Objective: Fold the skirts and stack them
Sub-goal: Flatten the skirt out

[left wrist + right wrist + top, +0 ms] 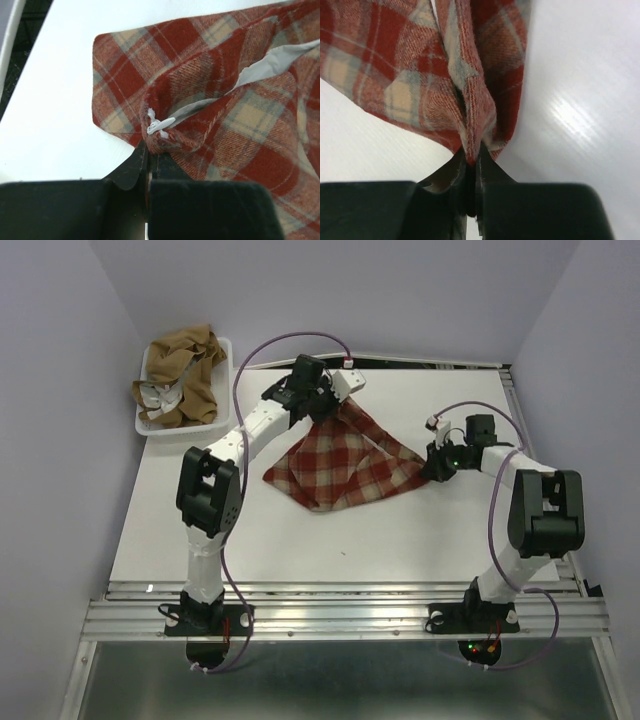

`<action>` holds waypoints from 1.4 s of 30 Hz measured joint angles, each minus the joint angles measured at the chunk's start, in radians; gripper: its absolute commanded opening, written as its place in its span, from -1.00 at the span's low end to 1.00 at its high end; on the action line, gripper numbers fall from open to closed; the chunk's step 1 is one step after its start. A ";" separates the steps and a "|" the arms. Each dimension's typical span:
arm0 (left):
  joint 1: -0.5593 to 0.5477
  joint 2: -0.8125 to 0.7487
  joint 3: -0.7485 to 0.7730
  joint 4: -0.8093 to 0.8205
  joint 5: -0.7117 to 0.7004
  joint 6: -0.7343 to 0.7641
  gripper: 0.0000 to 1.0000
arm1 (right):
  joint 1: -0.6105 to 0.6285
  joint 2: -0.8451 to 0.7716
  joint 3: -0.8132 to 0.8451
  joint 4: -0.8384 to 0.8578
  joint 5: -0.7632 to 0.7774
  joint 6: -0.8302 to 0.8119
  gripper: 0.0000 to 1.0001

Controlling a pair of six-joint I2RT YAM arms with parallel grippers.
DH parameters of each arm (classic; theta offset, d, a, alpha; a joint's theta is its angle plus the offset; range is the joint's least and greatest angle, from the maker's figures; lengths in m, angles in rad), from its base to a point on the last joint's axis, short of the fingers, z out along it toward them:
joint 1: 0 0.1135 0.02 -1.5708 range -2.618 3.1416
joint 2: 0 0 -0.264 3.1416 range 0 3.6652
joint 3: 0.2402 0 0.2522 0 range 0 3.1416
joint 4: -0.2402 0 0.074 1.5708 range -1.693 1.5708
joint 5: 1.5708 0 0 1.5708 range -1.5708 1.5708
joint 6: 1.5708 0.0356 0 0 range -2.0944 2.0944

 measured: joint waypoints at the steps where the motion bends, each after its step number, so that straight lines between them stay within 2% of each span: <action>1: 0.005 0.000 0.014 -0.008 0.002 0.000 -1.00 | 0.002 -0.003 0.013 -0.003 -0.008 0.006 -0.99; 5: 0.034 -0.004 0.092 -0.053 0.014 -0.001 -1.00 | 0.003 -0.068 0.048 -0.011 0.009 0.014 -0.99; 8: 0.060 -0.028 0.126 -0.076 0.021 -0.001 -1.00 | 0.003 -0.197 0.102 -0.029 0.069 0.031 -0.99; 14: 0.129 -0.223 0.095 -0.064 0.097 -0.020 -1.00 | -0.005 -0.300 0.378 -0.038 0.177 0.071 -0.99; 18: 0.178 -0.503 -0.070 0.069 0.246 -0.013 -1.00 | -0.005 -0.304 0.529 -0.050 0.188 0.074 -0.99; 22: 0.185 -0.708 -0.233 0.164 0.351 0.019 -1.00 | -0.002 -0.314 0.618 -0.109 0.159 0.072 -0.99; 24: 0.187 -0.762 -0.304 0.187 0.367 0.014 -1.00 | 0.003 -0.323 0.631 -0.143 0.157 0.063 -0.99; 29: 0.198 -0.782 -0.381 0.203 0.375 -0.054 -1.00 | 0.004 -0.349 0.632 -0.243 0.161 0.040 -0.99; 36: 0.200 -0.774 -0.387 0.210 0.334 -0.159 -1.00 | 0.004 -0.356 0.638 -0.293 0.161 0.034 -0.99; 39: 0.200 -0.717 -0.354 0.215 0.318 -0.179 -1.00 | 0.004 -0.294 0.699 -0.301 0.173 0.054 -0.99; 42: 0.201 -0.579 -0.249 0.240 0.280 -0.193 -1.00 | 0.003 -0.171 0.812 -0.295 0.206 0.109 -0.99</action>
